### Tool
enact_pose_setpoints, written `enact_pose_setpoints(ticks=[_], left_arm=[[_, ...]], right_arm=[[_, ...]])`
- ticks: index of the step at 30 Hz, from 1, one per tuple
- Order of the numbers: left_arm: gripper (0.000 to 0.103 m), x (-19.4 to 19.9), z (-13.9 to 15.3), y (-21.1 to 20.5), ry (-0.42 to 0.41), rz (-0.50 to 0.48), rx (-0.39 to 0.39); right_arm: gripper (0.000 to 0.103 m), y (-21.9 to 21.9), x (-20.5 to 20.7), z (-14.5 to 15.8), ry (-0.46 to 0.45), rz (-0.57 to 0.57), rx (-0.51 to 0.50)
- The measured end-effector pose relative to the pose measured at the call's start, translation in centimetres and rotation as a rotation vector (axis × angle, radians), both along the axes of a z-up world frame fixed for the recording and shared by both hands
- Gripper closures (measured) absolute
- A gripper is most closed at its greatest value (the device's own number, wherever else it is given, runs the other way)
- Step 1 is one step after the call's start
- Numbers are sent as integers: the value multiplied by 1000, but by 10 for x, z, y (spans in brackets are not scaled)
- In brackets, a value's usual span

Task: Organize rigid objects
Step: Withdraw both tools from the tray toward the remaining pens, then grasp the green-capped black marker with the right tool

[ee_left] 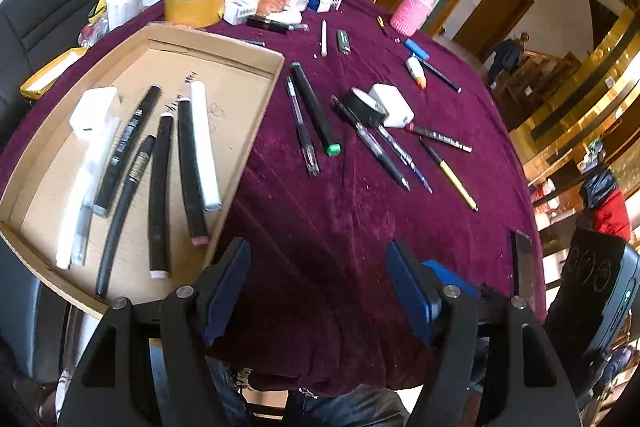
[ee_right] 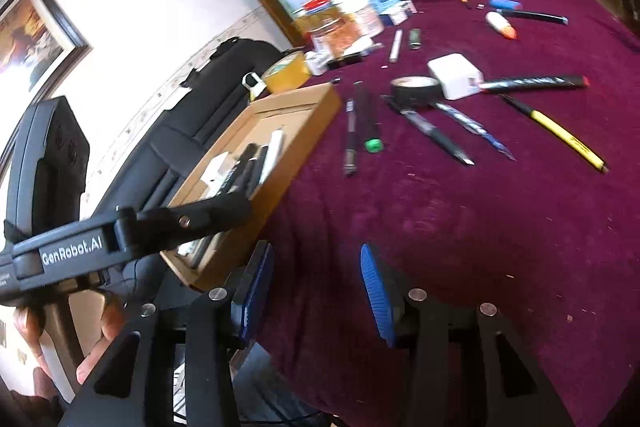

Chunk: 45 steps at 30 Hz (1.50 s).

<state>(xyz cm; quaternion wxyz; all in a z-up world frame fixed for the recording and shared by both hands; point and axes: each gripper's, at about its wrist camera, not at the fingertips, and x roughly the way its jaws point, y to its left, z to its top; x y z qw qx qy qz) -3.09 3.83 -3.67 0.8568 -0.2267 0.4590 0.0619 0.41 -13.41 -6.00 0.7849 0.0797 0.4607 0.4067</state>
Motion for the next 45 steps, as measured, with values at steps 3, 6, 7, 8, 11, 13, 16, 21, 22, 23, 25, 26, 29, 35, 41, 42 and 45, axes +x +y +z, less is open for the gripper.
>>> enact_pose_setpoints(ticks=[3, 6, 7, 8, 11, 13, 16, 21, 22, 23, 25, 26, 29, 35, 41, 42, 45], left_arm=[[33, 4, -3, -7, 13, -13, 15], [33, 9, -7, -10, 26, -17, 17], [33, 11, -9, -9, 31, -15, 18], [33, 14, -10, -9, 36, -14, 18], [33, 21, -13, -7, 44, -10, 17], [33, 27, -14, -5, 47, -7, 22], [33, 35, -17, 2, 53, 11, 24], [33, 41, -20, 18, 54, 47, 4], [33, 41, -20, 19, 54, 51, 2], [33, 42, -21, 22, 52, 52, -8], [33, 42, -21, 25, 49, 45, -25], [33, 42, -20, 26, 47, 45, -30], [33, 42, -16, 29, 30, 42, -26], [33, 40, -15, 34, 18, 38, -50], [33, 39, -16, 34, 19, 27, -50], [33, 40, -16, 33, 20, 24, -51], [33, 42, -16, 30, 25, 19, -45]], right_arm=[[55, -15, 6, -1, 2, -34, 6], [55, -25, 12, -1, -7, -53, 6], [55, -28, 14, -1, -8, -59, 6], [55, -30, 17, -1, -9, -64, 5], [55, -33, 26, -3, -5, -73, -3], [55, -31, 33, -3, -3, -71, -12], [55, -25, 47, -3, 0, -56, -12], [55, 0, 76, -3, 13, -17, -34], [55, 6, 82, -3, 18, -7, -39], [55, 13, 88, -3, 24, 5, -43], [56, 29, 103, -5, 45, 26, -59], [56, 38, 110, -6, 55, 34, -69], [59, 68, 130, -11, 68, 54, -125], [66, 118, 155, -30, 65, 81, -239], [87, 140, 169, -48, 23, 68, -345], [87, 142, 167, -47, -8, 69, -372], [88, 138, 162, -46, -15, 81, -381]])
